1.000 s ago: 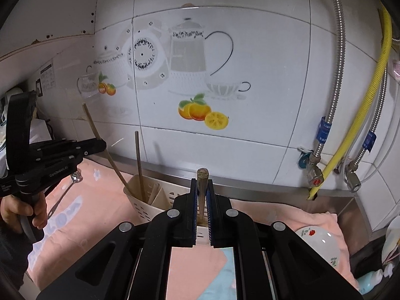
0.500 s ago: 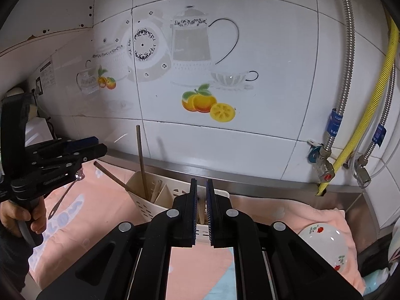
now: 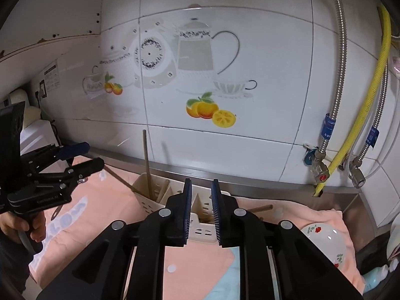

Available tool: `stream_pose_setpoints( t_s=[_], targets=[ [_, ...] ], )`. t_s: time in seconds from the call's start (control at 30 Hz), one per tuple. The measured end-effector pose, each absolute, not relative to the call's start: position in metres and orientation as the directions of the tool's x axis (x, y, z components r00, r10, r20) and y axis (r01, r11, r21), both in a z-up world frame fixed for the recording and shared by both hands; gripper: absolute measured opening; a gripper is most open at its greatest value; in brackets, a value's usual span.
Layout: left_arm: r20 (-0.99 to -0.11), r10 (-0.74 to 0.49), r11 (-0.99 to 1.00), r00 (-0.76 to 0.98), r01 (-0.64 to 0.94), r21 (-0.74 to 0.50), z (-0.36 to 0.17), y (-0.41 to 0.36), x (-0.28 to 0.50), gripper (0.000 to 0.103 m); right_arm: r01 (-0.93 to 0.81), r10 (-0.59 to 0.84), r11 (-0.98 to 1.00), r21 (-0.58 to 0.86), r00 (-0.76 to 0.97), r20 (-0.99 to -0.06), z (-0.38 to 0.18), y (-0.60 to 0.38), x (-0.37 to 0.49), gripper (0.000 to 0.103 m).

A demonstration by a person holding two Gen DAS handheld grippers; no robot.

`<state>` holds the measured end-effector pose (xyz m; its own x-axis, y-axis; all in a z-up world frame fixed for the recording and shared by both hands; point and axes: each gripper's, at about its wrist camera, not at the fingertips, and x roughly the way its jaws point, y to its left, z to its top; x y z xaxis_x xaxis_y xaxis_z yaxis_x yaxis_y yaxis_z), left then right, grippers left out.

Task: Organize utensils
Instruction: 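Open the left gripper to release the chopstick in the caddy, then withdraw the left gripper and move it over the remaining chopsticks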

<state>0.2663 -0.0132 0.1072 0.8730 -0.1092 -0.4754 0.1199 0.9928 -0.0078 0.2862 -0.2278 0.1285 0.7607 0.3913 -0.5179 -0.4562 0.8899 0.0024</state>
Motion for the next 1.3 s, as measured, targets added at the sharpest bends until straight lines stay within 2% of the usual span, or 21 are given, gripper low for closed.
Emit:
stream_pose_setpoints(
  t_s=[0.03,0.17,0.23,0.43,0.6,0.9,1.03,1.3],
  targets=[
    [-0.471,-0.103,0.993,0.876,0.116,-0.001,0.107,-0.013,0.263,0.070,-0.459,0.394,0.888,0.001,0.762,-0.513,0.129,-0.228,0.282,0.022],
    [-0.466,-0.095,0.993,0.880,0.115,0.015,0.105,-0.014,0.249,0.072,-0.464,0.398,0.886,-0.009,0.771,-0.497,0.129,-0.228,0.267,0.028],
    [-0.461,-0.085,0.994,0.884,0.108,0.023,0.103,-0.014,0.243,0.079,-0.467,0.404,0.884,-0.006,0.772,-0.491,0.127,-0.229,0.259,0.032],
    [-0.454,-0.080,0.994,0.887,0.108,0.035,0.095,-0.014,0.223,0.081,-0.471,0.402,0.882,-0.021,0.775,-0.487,0.116,-0.227,0.239,0.036],
    [-0.461,-0.080,0.994,0.884,0.106,0.031,0.084,-0.012,0.208,0.087,-0.476,0.413,0.879,-0.007,0.771,-0.485,0.104,-0.230,0.223,0.040],
    [-0.483,-0.060,0.996,0.874,0.088,0.036,0.063,-0.009,0.184,0.098,-0.472,0.408,0.882,-0.003,0.766,-0.497,0.079,-0.231,0.198,0.053],
    [-0.500,-0.066,0.996,0.864,0.087,0.018,0.052,-0.007,0.174,0.098,-0.473,0.417,0.881,0.014,0.761,-0.497,0.069,-0.232,0.187,0.065],
    [-0.534,-0.063,0.998,0.843,0.063,-0.019,0.032,0.000,0.162,0.098,-0.462,0.397,0.887,-0.010,0.772,-0.496,0.055,-0.232,0.167,0.079]
  ],
)
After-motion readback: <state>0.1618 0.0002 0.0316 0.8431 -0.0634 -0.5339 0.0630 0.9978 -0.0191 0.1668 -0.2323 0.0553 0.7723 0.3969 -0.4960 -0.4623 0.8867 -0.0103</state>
